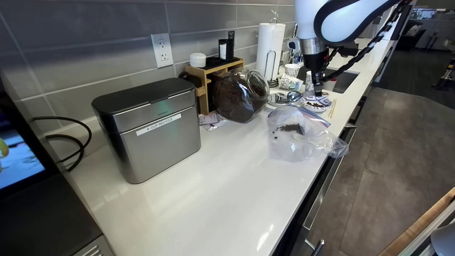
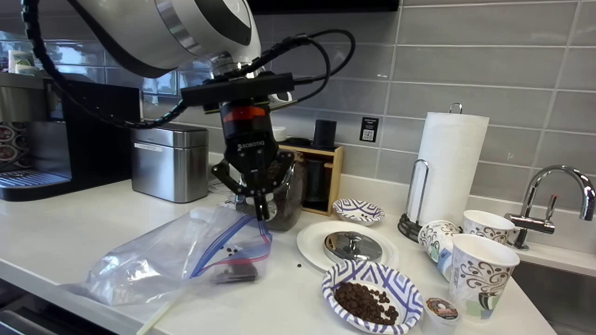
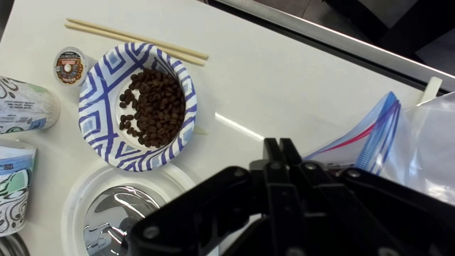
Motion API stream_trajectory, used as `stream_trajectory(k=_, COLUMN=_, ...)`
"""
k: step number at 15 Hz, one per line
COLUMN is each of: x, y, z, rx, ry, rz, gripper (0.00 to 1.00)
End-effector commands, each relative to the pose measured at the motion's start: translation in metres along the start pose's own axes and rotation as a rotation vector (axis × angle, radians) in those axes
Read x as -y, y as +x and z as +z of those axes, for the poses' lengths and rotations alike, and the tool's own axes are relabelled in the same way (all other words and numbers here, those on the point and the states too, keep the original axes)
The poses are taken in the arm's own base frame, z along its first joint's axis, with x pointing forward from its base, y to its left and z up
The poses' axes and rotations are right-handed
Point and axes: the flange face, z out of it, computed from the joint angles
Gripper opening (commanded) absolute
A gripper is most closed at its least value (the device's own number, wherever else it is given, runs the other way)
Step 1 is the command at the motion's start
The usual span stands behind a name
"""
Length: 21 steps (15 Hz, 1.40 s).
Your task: Use the silver spoon to get some coffee beans from the container and place them in the plastic bag.
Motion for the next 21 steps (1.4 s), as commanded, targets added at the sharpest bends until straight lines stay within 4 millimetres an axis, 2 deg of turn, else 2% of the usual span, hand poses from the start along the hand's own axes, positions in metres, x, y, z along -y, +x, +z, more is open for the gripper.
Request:
stream_trajectory(k=1, x=-0.02, y=-0.027, z=-0.007, rx=-0.049, ry=0.089, rz=0.002, gripper=0.01)
stream_trajectory(k=6, x=-0.056, y=-0.056, z=-0.01, rx=-0.214, ry=0.272, rz=-0.037, gripper=0.01)
stream_trajectory(k=11, x=-0.088, y=-0.071, z=-0.008, rx=-0.296, ry=0.537, rz=-0.072, gripper=0.01)
stream_trajectory(k=15, x=-0.107, y=-0.067, z=-0.007, rx=-0.33, ry=0.736, rz=-0.124, gripper=0.01)
stream_trajectory(k=21, x=-0.123, y=-0.039, z=0.003, rx=-0.293, ry=1.047, rz=-0.094, gripper=0.01)
